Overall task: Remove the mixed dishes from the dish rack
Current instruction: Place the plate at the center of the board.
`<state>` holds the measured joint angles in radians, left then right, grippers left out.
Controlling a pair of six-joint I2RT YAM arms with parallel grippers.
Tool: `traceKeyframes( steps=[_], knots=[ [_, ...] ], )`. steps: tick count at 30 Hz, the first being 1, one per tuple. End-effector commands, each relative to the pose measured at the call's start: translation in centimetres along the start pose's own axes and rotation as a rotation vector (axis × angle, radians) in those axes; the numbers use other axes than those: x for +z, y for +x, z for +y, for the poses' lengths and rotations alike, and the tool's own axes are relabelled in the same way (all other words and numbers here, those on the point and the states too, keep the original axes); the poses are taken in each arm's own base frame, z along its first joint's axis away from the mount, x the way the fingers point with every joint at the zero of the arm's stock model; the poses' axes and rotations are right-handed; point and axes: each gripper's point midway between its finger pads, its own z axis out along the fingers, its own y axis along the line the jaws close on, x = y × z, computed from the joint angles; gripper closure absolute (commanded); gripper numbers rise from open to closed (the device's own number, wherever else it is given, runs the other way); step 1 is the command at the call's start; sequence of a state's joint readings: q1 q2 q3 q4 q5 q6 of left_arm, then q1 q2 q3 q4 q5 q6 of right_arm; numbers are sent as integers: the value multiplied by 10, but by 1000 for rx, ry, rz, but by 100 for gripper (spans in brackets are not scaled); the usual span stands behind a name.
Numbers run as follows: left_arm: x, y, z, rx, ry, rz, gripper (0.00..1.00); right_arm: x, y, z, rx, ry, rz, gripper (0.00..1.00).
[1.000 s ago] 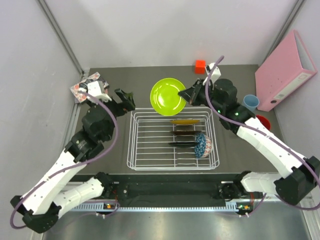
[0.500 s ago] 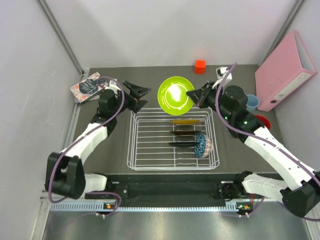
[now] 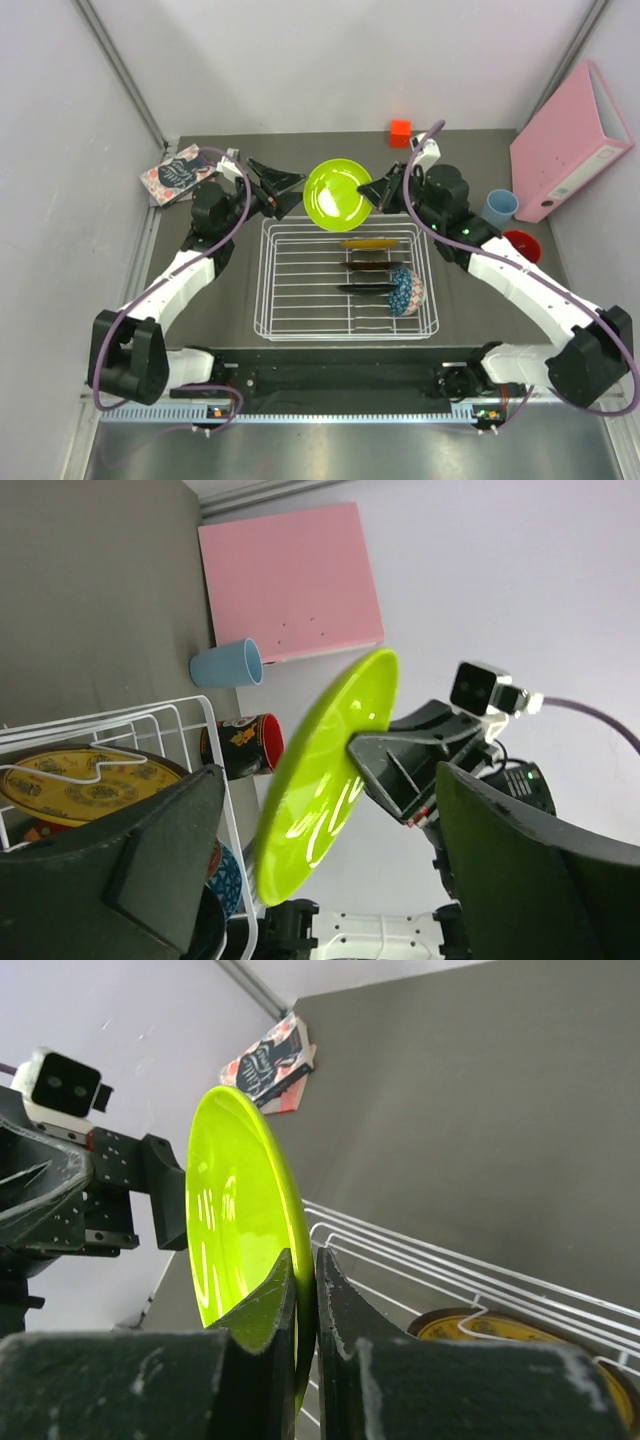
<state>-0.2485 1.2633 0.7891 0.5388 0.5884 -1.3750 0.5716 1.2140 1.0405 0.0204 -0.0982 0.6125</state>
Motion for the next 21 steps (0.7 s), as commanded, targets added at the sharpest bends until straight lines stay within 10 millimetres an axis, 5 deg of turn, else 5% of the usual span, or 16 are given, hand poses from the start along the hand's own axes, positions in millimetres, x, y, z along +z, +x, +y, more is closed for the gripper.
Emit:
traceKeyframes(
  steps=[1, 8, 12, 14, 19, 21],
  knots=[
    [-7, 14, -27, 126, 98, 34, 14, 6, -24, 35, 45, -158, -54, 100],
    [-2, 28, -22, 179, 87, 80, 38, 9, -20, 65, 106, -318, 2, 100],
    [-3, 33, -21, 192, 86, 92, 69, 11, -16, 63, 116, -311, 11, 100],
    [-4, 34, -20, 203, 84, 94, 96, 10, -15, 61, 112, -304, 12, 100],
    [-6, 34, -15, 207, 54, 85, 100, 9, -14, 53, 93, -263, 3, 100],
    [-8, 30, -14, 234, 25, 62, 100, 6, -14, 45, 73, -221, -4, 83]
  ],
)
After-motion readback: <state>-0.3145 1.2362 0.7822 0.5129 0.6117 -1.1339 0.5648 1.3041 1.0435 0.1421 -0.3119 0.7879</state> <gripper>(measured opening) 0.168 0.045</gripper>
